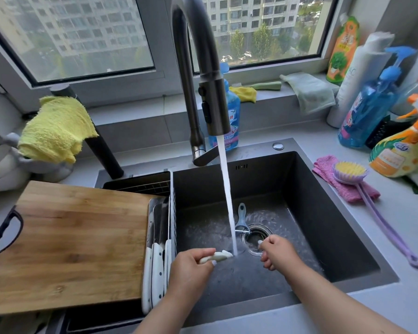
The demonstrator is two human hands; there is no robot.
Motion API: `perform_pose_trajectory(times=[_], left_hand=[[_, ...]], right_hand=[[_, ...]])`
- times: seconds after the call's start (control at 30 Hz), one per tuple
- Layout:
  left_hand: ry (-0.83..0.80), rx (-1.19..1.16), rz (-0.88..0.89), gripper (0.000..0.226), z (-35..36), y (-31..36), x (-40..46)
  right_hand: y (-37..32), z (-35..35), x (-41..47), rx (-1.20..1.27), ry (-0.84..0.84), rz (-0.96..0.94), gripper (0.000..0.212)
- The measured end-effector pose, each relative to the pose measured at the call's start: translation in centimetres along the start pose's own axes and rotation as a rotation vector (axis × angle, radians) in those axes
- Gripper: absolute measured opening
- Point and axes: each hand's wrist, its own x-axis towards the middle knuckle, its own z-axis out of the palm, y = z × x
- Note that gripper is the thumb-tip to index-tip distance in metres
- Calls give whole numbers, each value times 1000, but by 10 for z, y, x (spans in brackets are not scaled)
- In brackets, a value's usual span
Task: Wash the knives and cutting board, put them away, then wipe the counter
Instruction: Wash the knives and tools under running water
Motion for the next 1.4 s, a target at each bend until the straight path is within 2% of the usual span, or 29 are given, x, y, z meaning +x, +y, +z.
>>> perform_pose_trajectory(times=[0.6,0.93,1.13,1.23,1.4], left_hand=[[15,-74,-19,23,1,-1,-2],[-10,-97,-46,22,8,-4,-5],[-15,-254,-127,22,22,-11,-7],[-17,-312,-132,22,29,-10,-9],[-3,-366,-146,23,31,-10,-10]], right_hand=[[-2,1,-1,13,-47,-3,18],[-13,8,-16,50,-279,-13,12],[-15,10,-17,124,-437,75,30],[-16,11,-19,148,-467,82,32],[-14,7,-17,355,-436,101,28]])
